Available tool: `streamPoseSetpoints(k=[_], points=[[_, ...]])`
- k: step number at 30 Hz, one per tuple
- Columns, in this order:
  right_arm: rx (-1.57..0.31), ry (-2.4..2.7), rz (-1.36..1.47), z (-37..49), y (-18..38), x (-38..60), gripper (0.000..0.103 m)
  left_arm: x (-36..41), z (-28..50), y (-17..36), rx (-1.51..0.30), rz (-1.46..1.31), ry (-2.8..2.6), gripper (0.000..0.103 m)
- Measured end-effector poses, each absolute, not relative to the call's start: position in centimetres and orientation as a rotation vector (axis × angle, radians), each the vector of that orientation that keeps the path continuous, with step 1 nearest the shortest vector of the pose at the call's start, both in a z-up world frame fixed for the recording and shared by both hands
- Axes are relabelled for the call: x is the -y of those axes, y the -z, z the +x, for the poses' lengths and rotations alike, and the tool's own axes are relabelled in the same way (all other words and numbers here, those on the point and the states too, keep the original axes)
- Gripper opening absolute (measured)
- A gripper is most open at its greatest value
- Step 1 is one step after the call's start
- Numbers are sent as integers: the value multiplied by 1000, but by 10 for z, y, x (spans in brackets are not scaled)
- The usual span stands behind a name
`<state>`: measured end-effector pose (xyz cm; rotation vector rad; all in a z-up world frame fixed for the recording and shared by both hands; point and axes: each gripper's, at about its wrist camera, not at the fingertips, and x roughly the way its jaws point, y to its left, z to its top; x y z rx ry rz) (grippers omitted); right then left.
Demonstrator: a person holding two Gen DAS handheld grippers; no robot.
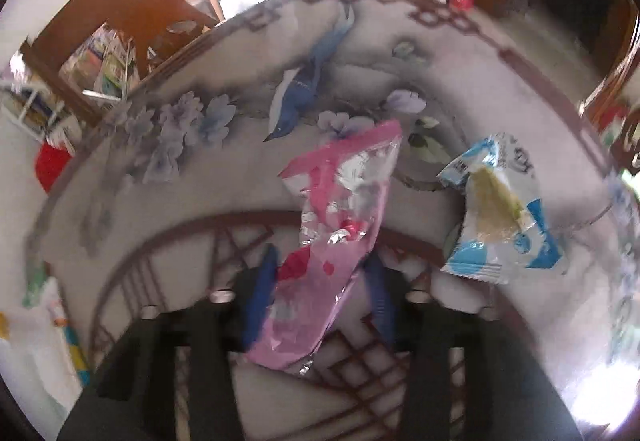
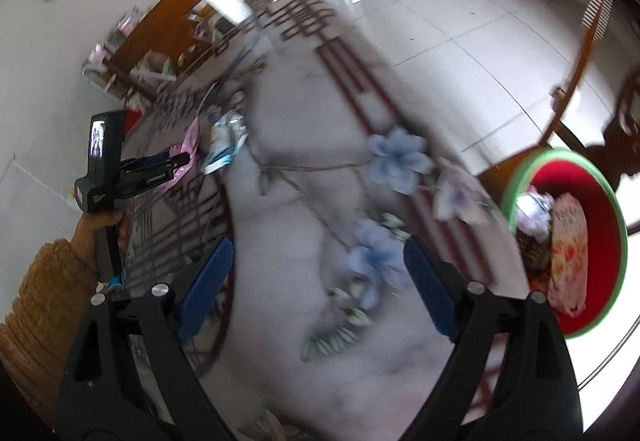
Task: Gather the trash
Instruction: 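Grasp the pink wrapper with the left tool while the right tool grasps the white-blue snack bag, then carry the pink wrapper and white-blue snack bag over the red bucket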
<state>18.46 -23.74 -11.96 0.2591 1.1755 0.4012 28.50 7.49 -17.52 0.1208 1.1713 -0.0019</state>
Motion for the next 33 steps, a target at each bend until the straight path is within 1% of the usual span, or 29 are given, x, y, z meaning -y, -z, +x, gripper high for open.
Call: streamPoseSetpoints(k=[1, 2, 5, 7, 12, 17, 18, 20, 21, 22, 23, 25, 33], points=[[-1175, -414, 245, 189, 119, 229, 86, -78, 278, 173, -1154, 69, 4, 18], [-1171, -434, 223, 196, 118, 215, 86, -83, 266, 169, -1125, -6, -3, 15], [-1176, -484, 156, 222, 123, 173, 88, -96, 219, 155, -1045, -254, -27, 15], [-1196, -500, 119, 239, 131, 147, 89, -92, 181, 151, -1002, -353, -25, 15], [-1208, -535, 51, 278, 152, 85, 89, -69, 112, 153, -976, -394, -53, 15], [-1227, -509, -29, 298, 174, 50, 89, -67, 86, 166, -1000, -463, -75, 16], [-1226, -500, -48, 300, 177, 47, 88, -66, 83, 169, -1004, -475, -76, 16], [-1229, -499, -87, 303, 184, 41, 75, -67, 84, 172, -1008, -491, -73, 16], [-1243, -509, -107, 304, 188, 39, 60, -67, 86, 172, -1008, -493, -67, 16], [-1263, -523, -123, 305, 192, 38, 42, -66, 88, 172, -1007, -489, -62, 16], [-1273, -529, -128, 304, 193, 38, 37, -67, 89, 170, -1005, -482, -60, 16], [-1267, -542, -122, 299, 188, 44, 30, -66, 94, 169, -1002, -470, -57, 16], [-1190, -628, -77, 241, 132, 92, 30, -60, 90, 155, -985, -451, -63, 16]])
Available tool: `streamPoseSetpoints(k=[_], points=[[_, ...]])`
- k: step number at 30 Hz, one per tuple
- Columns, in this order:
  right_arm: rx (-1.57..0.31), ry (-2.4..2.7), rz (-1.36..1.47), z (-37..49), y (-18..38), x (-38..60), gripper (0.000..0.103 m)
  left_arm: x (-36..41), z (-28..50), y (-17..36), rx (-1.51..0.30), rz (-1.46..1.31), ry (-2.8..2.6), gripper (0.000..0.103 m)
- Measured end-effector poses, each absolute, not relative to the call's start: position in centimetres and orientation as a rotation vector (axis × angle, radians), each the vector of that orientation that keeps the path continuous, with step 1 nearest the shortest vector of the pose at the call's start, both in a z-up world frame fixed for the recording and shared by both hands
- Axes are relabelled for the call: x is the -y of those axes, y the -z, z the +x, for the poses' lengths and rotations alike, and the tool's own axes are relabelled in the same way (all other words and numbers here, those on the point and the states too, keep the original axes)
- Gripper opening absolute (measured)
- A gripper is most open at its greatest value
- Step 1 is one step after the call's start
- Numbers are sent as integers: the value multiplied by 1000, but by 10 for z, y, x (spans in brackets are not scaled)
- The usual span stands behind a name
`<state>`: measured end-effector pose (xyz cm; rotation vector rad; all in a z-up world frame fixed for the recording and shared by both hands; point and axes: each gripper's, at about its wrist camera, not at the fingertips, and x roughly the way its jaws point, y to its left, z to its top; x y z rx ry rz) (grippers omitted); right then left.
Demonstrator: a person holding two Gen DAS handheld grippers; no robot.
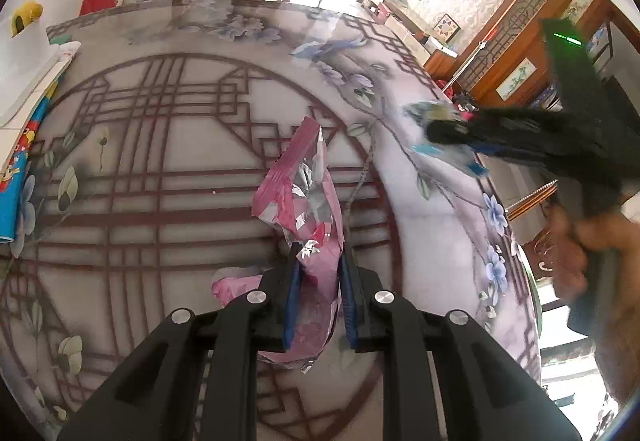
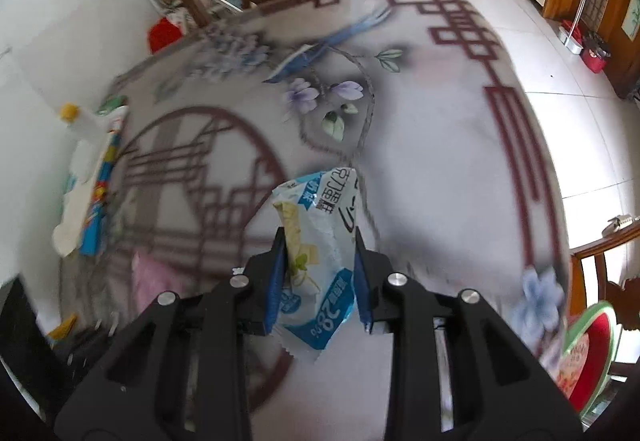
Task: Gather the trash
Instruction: 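Carry the pink wrapper and white-blue snack bag over the red bucket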
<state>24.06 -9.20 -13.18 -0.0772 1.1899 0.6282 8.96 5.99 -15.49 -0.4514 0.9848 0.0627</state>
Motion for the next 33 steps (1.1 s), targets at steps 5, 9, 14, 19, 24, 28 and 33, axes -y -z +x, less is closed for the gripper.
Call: streamPoseSetpoints(k=[5, 9, 14, 19, 24, 28, 33], points=[[-1156, -643, -76, 201, 106, 122, 30, -47, 82, 139, -959, -417, -45, 16], [-1121, -626, -49, 168, 92, 148, 30, -33, 76, 125, -938, -399, -27, 16], [-1071, -579, -7, 136, 77, 182, 30, -12, 72, 107, -905, -374, 5, 16], [-1057, -517, 73, 116, 76, 214, 30, 13, 71, 91, -883, -345, 48, 16], [-1041, -474, 127, 101, 74, 239, 30, 40, 68, 80, -869, -313, 98, 16], [-1036, -443, 164, 94, 74, 258, 30, 56, 64, 74, -861, -307, 120, 16], [-1032, -418, 183, 90, 75, 276, 30, 71, 57, 70, -862, -296, 135, 16]])
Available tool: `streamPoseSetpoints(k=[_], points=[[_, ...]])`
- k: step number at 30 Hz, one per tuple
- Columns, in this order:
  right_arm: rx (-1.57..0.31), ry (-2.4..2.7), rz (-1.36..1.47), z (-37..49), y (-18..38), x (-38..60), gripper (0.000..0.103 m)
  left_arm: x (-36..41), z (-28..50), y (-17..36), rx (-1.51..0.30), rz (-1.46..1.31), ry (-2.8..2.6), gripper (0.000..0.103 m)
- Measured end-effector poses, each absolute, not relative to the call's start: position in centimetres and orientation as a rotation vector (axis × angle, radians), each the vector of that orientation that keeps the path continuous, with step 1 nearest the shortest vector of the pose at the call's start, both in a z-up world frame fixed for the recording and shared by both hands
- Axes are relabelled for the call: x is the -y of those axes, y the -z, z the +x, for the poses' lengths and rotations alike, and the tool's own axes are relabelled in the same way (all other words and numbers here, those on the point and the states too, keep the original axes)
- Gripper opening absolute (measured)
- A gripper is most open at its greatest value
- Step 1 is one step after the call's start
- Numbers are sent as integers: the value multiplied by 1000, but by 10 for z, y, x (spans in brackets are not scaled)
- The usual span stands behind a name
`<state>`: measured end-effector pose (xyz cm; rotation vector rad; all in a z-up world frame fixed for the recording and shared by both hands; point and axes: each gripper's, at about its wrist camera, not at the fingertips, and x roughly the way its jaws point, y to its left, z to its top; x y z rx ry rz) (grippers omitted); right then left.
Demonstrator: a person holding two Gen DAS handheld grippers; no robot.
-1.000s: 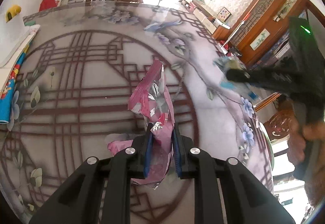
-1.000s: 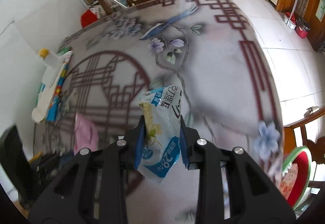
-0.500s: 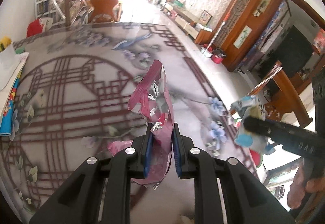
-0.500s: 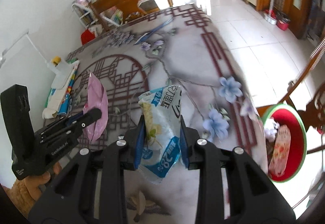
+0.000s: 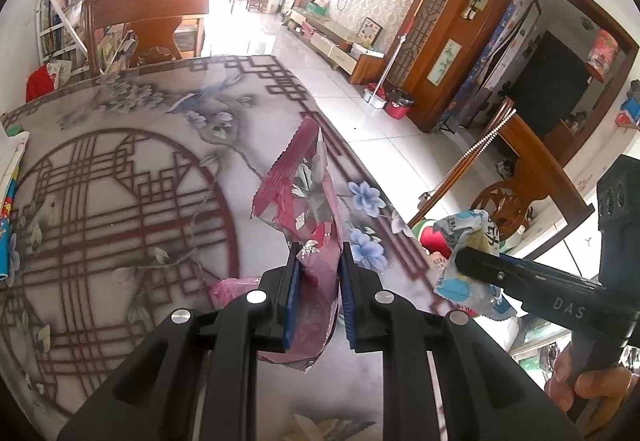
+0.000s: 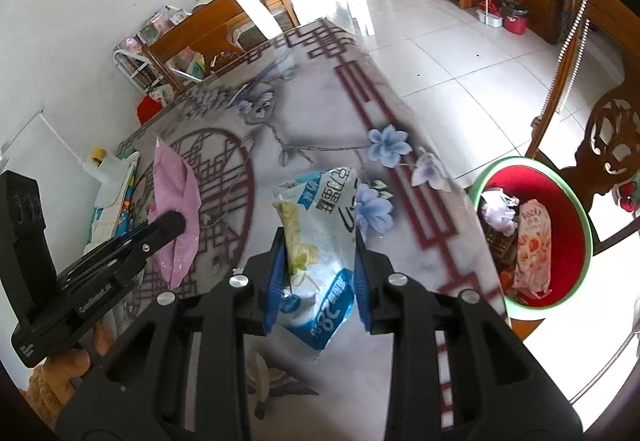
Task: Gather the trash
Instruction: 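Carry the pink wrapper and white-blue snack bag over the red bucket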
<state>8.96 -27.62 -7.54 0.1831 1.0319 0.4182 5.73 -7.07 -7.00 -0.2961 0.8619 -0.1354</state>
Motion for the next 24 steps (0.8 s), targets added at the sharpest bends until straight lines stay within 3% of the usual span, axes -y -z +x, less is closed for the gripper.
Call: streamPoseSetpoints(k=[24], points=[[-1002, -340, 261, 81, 77, 355, 30, 135, 62, 60, -867, -219, 188, 16]])
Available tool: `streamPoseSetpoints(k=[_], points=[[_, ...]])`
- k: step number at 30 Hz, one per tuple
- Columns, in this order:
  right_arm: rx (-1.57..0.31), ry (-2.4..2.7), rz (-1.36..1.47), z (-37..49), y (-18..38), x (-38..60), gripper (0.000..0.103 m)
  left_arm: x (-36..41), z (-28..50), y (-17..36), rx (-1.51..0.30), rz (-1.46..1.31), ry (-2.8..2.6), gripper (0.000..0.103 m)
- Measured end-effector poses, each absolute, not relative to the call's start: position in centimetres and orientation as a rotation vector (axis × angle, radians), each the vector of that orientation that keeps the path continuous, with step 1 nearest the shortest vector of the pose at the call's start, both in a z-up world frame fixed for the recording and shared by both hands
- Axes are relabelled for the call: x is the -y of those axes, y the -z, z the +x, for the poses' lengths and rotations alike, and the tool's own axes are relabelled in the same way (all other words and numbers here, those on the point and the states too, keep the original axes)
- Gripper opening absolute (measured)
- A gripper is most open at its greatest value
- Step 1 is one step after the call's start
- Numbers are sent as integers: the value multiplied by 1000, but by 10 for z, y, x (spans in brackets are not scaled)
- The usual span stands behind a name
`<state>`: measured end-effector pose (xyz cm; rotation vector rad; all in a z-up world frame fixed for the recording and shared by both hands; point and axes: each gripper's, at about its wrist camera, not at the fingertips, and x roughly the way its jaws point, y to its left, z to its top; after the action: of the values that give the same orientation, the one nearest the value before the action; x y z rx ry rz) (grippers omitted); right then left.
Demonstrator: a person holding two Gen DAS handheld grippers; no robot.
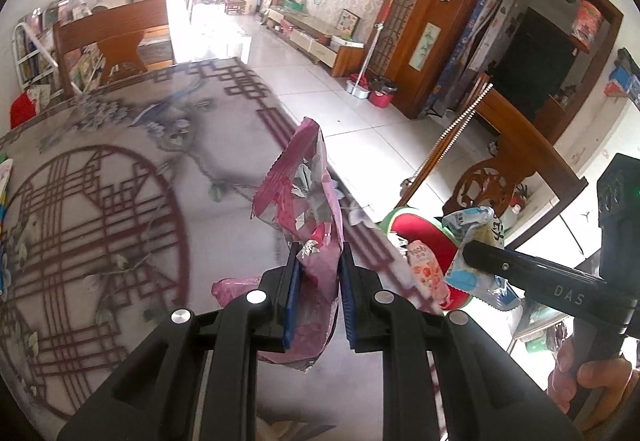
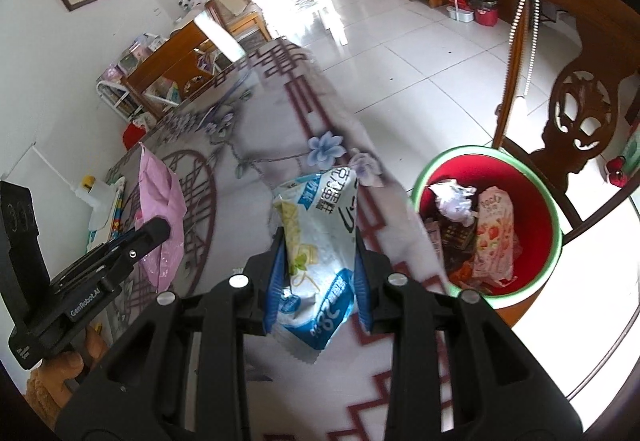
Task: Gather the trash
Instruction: 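Carry the pink wrapper and white-blue snack bag over the red bucket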
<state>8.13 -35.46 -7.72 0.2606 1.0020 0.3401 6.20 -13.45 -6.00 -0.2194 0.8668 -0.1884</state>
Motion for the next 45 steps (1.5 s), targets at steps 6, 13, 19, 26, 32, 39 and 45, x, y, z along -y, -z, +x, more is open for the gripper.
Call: streamPoseSetpoints(k=[6, 13, 19, 26, 32, 39, 45], points=[[-1004, -310, 279, 84, 80, 384, 30, 164, 71, 60, -872, -209, 216, 16], [-1014, -278, 308, 91, 88, 421, 30, 200, 83, 58, -876, -193, 250, 16], [-1022, -256, 331, 98, 93, 451, 30, 232, 96, 60, -888, -183, 271, 16], [-1023, -233, 353, 109, 97, 487, 30, 264, 111, 67, -905, -177, 290, 16], [-1028, -224, 369, 120, 101, 514, 30, 291, 124, 73, -922, -173, 298, 16], [-1037, -226, 385, 131, 105, 536, 30, 317, 138, 87, -966, -161, 295, 16], [-1047, -231, 408, 138, 111, 548, 30, 329, 148, 93, -987, -143, 279, 16]])
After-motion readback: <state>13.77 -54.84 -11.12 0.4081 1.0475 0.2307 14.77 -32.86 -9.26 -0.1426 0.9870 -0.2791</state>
